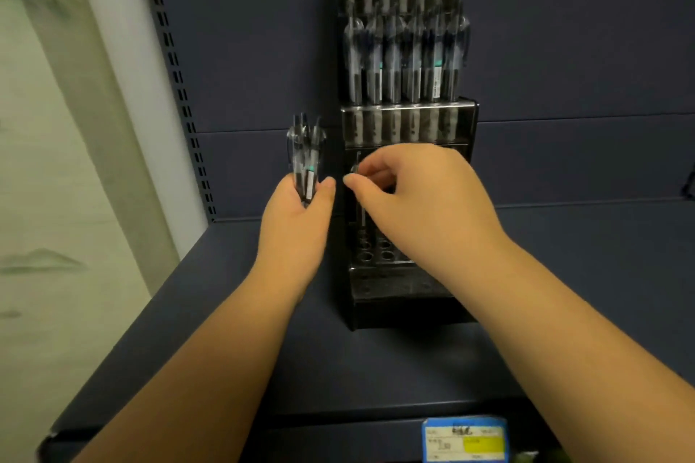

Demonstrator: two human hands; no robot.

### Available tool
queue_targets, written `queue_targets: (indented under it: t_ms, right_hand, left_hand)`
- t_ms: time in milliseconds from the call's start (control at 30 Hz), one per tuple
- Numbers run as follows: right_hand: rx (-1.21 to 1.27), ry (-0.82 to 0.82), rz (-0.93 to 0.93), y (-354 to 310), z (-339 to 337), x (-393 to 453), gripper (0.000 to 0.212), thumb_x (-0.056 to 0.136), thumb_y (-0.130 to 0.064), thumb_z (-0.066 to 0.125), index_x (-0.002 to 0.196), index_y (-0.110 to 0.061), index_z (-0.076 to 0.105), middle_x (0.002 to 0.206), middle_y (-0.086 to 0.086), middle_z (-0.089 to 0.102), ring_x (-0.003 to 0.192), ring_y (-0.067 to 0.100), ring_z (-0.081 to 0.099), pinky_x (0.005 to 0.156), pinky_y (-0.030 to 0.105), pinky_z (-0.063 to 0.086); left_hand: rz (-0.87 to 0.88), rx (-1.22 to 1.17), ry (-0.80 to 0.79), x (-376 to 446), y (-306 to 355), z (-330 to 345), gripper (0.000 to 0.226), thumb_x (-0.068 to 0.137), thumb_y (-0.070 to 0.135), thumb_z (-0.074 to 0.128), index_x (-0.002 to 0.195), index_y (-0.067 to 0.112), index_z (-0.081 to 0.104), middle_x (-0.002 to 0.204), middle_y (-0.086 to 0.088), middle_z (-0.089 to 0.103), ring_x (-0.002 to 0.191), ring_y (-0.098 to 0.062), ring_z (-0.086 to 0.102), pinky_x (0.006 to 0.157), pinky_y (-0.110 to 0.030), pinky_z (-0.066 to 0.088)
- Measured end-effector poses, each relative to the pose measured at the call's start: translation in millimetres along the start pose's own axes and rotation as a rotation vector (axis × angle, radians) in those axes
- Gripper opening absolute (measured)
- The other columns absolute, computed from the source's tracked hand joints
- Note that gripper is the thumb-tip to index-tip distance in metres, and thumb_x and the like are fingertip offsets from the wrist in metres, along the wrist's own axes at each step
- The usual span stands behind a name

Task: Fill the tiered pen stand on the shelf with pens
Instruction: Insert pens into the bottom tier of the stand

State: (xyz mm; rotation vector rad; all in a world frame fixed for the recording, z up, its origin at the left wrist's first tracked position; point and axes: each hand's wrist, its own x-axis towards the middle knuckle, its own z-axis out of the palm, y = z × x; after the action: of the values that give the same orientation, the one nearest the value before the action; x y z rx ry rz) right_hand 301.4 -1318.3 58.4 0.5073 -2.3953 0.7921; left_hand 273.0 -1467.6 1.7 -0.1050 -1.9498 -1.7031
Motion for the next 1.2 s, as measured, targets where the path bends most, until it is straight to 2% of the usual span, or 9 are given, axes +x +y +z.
queue_targets:
  t_ms: [100, 233, 367, 433, 567, 700, 900, 1000, 1200]
  right_hand:
    - [0.101, -0.002, 0.034, -16, 13, 8, 0.034, 0.092, -0.052, 0.066, 0.119, -0.033, 0.071, 0.087, -0.022, 0.067, 0.093, -0.002, 0.064, 0.085, 0.023, 0.054]
    - [0.199, 0.042, 0.072, -28, 21, 12, 0.035, 0.09, -0.051, 0.069, 0.118, -0.03, 0.072, 0.085, -0.02, 0.069, 0.088, -0.003, 0.064, 0.082, 0.021, 0.053]
    - [0.299, 0.041, 0.085, -37, 25, 9, 0.016, 0.09, -0.045, 0.071, 0.097, -0.031, 0.076, 0.077, -0.013, 0.071, 0.069, 0.001, 0.064, 0.071, 0.034, 0.059]
    - [0.342, 0.061, 0.103, -41, 26, 8, 0.012, 0.09, -0.039, 0.074, 0.092, -0.028, 0.077, 0.074, -0.01, 0.073, 0.061, 0.001, 0.064, 0.064, 0.03, 0.057]
    - [0.425, 0.221, 0.109, -44, 10, 5, 0.011, 0.093, -0.033, 0.072, 0.093, -0.022, 0.075, 0.081, -0.004, 0.075, 0.065, 0.003, 0.069, 0.065, 0.031, 0.06]
    - [0.457, 0.334, 0.146, -32, -14, 3, 0.026, 0.096, -0.037, 0.067, 0.098, -0.011, 0.068, 0.084, 0.008, 0.072, 0.055, 0.011, 0.066, 0.055, 0.029, 0.051]
    - [0.205, 0.255, 0.13, -14, -23, -8, 0.025, 0.096, -0.043, 0.066, 0.093, -0.018, 0.065, 0.079, 0.0, 0.072, 0.057, 0.008, 0.068, 0.063, 0.025, 0.056]
    - [0.073, 0.174, 0.125, -12, -17, -7, 0.023, 0.093, -0.049, 0.066, 0.088, -0.026, 0.065, 0.072, -0.004, 0.07, 0.064, 0.01, 0.067, 0.069, 0.034, 0.057]
    - [-0.044, 0.069, 0.137, -10, -12, 0, 0.026, 0.092, -0.052, 0.066, 0.084, -0.028, 0.065, 0.064, -0.009, 0.066, 0.06, 0.003, 0.061, 0.059, 0.025, 0.048]
  left_hand:
    - [0.052, -0.005, -0.018, -4, 8, -2, 0.008, 0.098, 0.033, 0.057, 0.091, 0.031, 0.06, 0.077, 0.007, 0.064, 0.07, -0.009, 0.06, 0.064, -0.034, 0.049]
    - [0.11, 0.066, -0.086, -4, 13, -18, 0.011, 0.1, 0.035, 0.052, 0.095, 0.031, 0.061, 0.073, 0.009, 0.061, 0.064, -0.005, 0.056, 0.056, -0.025, 0.043]
    - [0.157, 0.093, -0.155, -8, 13, -26, 0.011, 0.101, 0.034, 0.053, 0.106, 0.032, 0.062, 0.08, 0.008, 0.067, 0.066, 0.0, 0.061, 0.05, -0.012, 0.042]
    - [0.151, 0.043, -0.161, -10, 10, -26, 0.009, 0.1, 0.033, 0.055, 0.106, 0.032, 0.062, 0.08, 0.01, 0.067, 0.065, 0.001, 0.06, 0.051, -0.011, 0.041]
    - [0.138, -0.004, -0.185, -11, 2, -27, 0.005, 0.098, 0.033, 0.06, 0.1, 0.03, 0.064, 0.082, 0.011, 0.068, 0.073, -0.001, 0.063, 0.062, -0.018, 0.047]
    - [-0.042, -0.121, -0.131, -8, -11, -22, 0.018, 0.095, 0.033, 0.061, 0.083, 0.024, 0.05, 0.064, 0.007, 0.049, 0.062, -0.014, 0.047, 0.06, -0.037, 0.042]
    - [-0.125, -0.175, -0.057, 0, -16, -19, 0.022, 0.095, 0.033, 0.06, 0.079, 0.027, 0.045, 0.066, 0.005, 0.043, 0.062, -0.015, 0.039, 0.061, -0.037, 0.037]
    - [-0.13, -0.139, -0.068, -1, -18, -19, 0.022, 0.095, 0.033, 0.059, 0.08, 0.026, 0.045, 0.067, 0.004, 0.043, 0.063, -0.017, 0.039, 0.061, -0.037, 0.038]
    - [-0.132, -0.081, -0.099, 2, -20, -21, 0.023, 0.092, 0.037, 0.06, 0.078, 0.03, 0.044, 0.071, 0.001, 0.042, 0.065, -0.021, 0.038, 0.062, -0.039, 0.037]
